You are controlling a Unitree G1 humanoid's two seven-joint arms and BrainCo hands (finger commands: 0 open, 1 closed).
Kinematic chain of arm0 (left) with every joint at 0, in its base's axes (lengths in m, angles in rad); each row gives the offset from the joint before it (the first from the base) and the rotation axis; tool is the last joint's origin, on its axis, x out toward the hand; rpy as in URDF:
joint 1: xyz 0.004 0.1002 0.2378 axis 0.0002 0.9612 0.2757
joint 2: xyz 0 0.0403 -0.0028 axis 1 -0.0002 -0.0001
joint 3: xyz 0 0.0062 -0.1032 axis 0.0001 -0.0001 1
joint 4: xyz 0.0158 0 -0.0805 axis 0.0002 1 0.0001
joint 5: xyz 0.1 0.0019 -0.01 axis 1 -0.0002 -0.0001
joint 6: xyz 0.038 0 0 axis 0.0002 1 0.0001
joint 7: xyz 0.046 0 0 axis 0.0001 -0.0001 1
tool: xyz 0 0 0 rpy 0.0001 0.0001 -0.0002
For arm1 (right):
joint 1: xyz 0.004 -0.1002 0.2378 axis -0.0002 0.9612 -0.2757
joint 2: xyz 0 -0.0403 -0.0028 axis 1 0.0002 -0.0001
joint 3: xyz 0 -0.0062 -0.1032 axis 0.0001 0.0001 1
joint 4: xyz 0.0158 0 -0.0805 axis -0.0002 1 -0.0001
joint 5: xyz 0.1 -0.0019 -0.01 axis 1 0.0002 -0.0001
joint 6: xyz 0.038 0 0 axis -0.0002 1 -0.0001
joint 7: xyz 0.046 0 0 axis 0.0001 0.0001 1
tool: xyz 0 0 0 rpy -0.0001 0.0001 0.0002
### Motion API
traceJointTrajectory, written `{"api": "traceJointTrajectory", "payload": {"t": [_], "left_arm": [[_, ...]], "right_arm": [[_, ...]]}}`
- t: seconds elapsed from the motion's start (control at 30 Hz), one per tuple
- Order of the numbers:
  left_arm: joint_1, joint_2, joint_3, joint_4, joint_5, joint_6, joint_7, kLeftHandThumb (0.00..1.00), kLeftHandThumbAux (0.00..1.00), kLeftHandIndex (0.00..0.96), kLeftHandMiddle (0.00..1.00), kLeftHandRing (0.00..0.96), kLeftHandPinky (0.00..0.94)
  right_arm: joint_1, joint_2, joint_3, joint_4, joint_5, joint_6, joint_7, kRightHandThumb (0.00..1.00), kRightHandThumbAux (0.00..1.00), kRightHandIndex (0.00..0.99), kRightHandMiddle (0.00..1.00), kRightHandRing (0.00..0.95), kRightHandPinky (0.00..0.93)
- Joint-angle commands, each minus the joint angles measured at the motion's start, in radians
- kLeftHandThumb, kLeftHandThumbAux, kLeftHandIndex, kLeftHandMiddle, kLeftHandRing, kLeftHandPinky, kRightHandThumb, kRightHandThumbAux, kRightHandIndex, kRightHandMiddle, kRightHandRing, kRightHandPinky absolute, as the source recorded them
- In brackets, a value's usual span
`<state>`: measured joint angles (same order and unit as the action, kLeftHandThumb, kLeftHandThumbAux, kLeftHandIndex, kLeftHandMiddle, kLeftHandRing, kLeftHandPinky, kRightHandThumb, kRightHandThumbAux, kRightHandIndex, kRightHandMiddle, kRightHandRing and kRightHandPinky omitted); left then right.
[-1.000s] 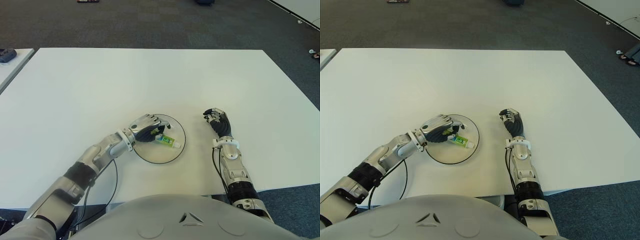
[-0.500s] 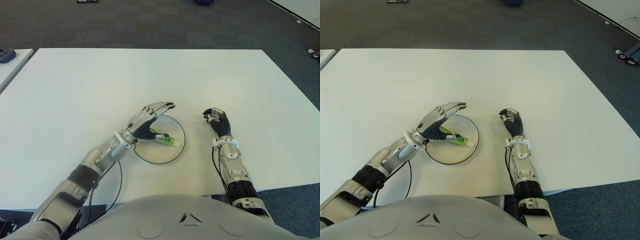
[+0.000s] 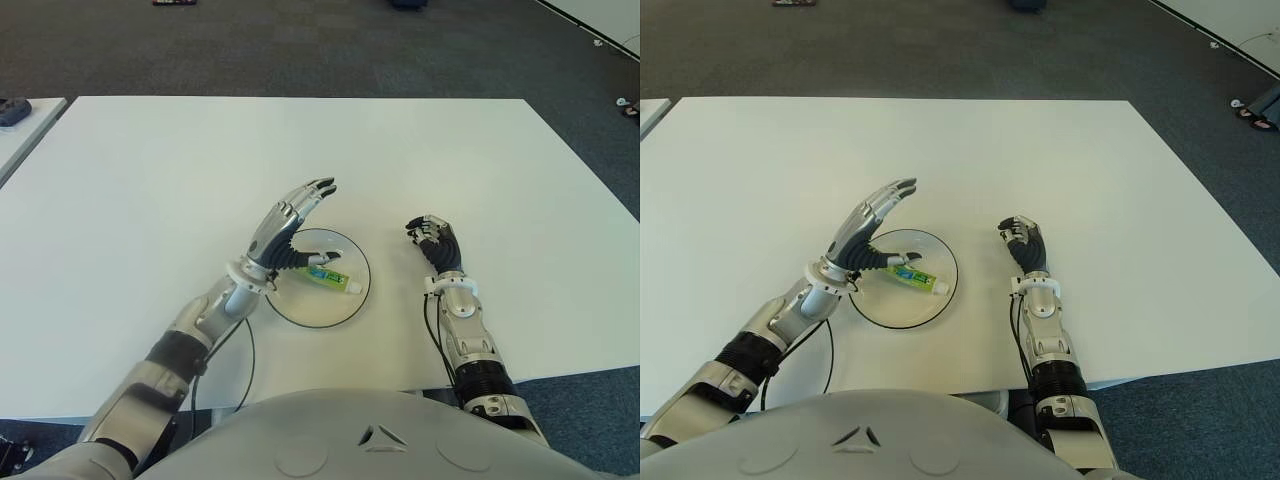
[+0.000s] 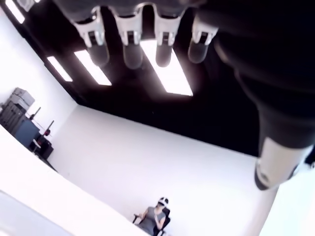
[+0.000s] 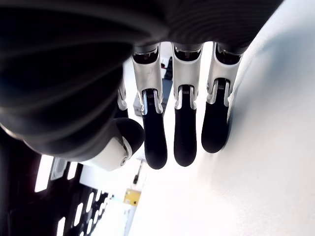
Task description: Put the toothpaste on the table into the plate.
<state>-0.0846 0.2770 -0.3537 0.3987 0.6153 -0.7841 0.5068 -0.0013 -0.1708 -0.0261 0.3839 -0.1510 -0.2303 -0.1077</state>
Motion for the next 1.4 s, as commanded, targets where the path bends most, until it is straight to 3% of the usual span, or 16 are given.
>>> {"api": "traceJointTrajectory", "payload": {"t": [0.03,0.23,0.43,0.7,0.8,0.97,1.07,1.4], "left_arm": [[0.019,-0.031,0.044,0.01,-0.083,0.003,-0.023,0.003,0.649,0.027,0.085,0.071,0.063],[0.022,-0.081,0.101,0.003,-0.129,0.007,0.006,0.0,0.651,0.048,0.097,0.074,0.072],[0.052,-0.162,0.223,0.02,-0.22,0.097,0.06,0.0,0.687,0.101,0.131,0.093,0.08],[0.082,-0.261,0.298,-0.027,-0.275,0.211,0.085,0.0,0.767,0.217,0.234,0.177,0.17],[0.101,-0.279,0.329,-0.046,-0.32,0.288,0.057,0.0,0.809,0.261,0.281,0.22,0.192],[0.099,-0.276,0.363,-0.034,-0.359,0.344,0.023,0.0,0.833,0.289,0.325,0.261,0.222],[0.083,-0.267,0.385,0.014,-0.385,0.346,0.001,0.0,0.838,0.291,0.333,0.272,0.233],[0.025,-0.242,0.438,0.232,-0.466,0.261,-0.067,0.0,0.888,0.303,0.333,0.291,0.26]], "right_arm": [[-0.004,0.009,-0.004,0.011,0.011,0.019,0.007,0.715,0.733,0.419,0.452,0.429,0.418],[-0.005,0.012,-0.003,0.012,0.01,0.018,0.004,0.715,0.733,0.419,0.453,0.431,0.423],[-0.006,0.014,-0.001,0.013,0.007,0.018,0.001,0.715,0.733,0.419,0.45,0.427,0.419],[-0.007,0.016,0.001,0.011,0.005,0.019,0.0,0.715,0.733,0.419,0.449,0.425,0.418],[-0.007,0.016,0.001,0.011,0.002,0.021,-0.002,0.715,0.733,0.419,0.449,0.427,0.422],[-0.008,0.016,0.0,0.012,0.001,0.019,-0.004,0.715,0.733,0.419,0.451,0.431,0.427],[-0.007,0.017,-0.001,0.013,-0.001,0.014,-0.008,0.715,0.733,0.419,0.453,0.433,0.429],[-0.007,0.026,-0.003,0.014,0.0,-0.004,-0.026,0.714,0.732,0.42,0.457,0.435,0.43]]}}
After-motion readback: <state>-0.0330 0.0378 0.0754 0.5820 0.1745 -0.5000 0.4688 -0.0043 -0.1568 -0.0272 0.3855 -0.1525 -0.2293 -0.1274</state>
